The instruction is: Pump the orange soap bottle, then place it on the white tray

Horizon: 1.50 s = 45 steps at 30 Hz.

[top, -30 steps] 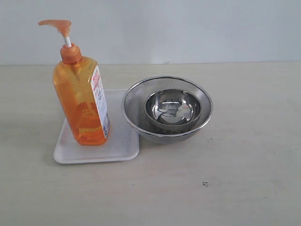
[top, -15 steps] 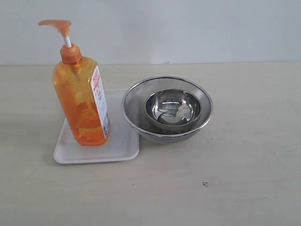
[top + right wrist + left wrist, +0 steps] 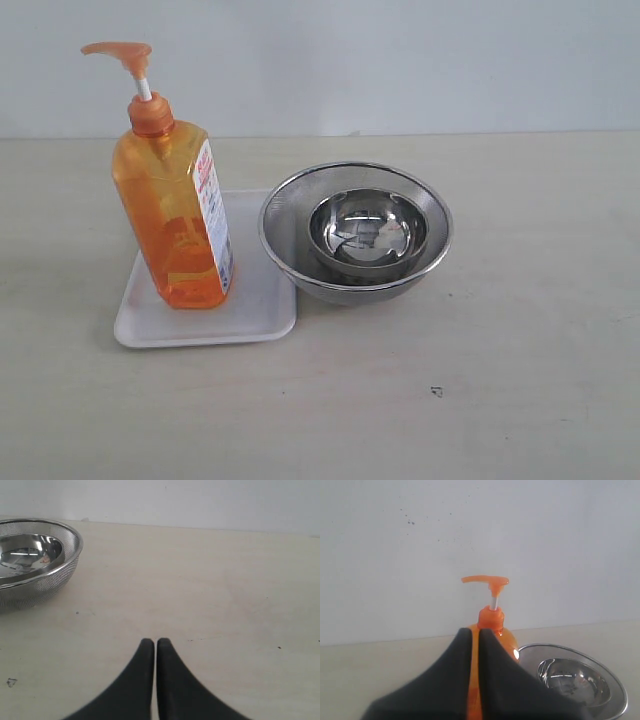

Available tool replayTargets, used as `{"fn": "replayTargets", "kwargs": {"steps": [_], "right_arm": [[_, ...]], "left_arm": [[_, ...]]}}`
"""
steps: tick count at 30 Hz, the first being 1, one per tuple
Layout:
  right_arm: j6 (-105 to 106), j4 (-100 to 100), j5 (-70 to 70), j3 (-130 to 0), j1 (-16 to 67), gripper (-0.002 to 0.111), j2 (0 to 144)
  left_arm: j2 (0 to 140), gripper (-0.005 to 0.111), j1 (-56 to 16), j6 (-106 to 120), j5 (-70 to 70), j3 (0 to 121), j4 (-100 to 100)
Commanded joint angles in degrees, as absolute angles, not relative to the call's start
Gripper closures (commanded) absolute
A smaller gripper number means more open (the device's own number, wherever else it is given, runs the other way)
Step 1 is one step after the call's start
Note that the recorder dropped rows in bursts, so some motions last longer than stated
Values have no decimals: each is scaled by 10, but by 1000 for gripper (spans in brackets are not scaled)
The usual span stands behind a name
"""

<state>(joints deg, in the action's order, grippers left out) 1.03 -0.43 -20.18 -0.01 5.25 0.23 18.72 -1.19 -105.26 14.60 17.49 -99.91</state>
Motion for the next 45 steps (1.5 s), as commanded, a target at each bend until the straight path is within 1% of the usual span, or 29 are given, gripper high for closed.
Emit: {"fn": "replayTargets", "kwargs": {"steps": [1,7,14,20,22,23,25,28,29,31,35,40,45], "right_arm": [[13,-6,-200,0,51,108,0],[13,-6,-201,0,51,108,0],[13,-6,-200,0,51,108,0],[13,-6,-200,0,51,108,0],[13,-6,-200,0,51,108,0],[13,-6,-200,0,51,108,0],[13,-6,-200,0,51,108,0],[13,-6,-200,0,51,108,0],[13,-6,-200,0,51,108,0],[13,-6,-200,0,51,108,0],[13,-6,-200,0,51,108,0],[13,-6,-200,0,51,108,0],[13,-6,-200,0,51,108,0]], "left_arm": [[177,102,-12,-1054,148,170,-999],[13,102,-11,-1032,107,105,-999],[0,102,-11,-1032,78,34,-990],[0,102,-11,-1013,71,33,-758],[0,102,-11,-946,70,33,-620],[0,102,-11,-877,70,33,-540],[0,102,-11,-681,69,33,-410],[0,102,-12,-241,59,33,-207],[0,102,-12,-131,51,33,-160],[0,102,-12,-17,36,33,-91],[0,102,-12,-32,-7,33,-79],[0,102,-12,-47,-112,30,-76],[0,102,-12,-38,-114,0,-72]]}}
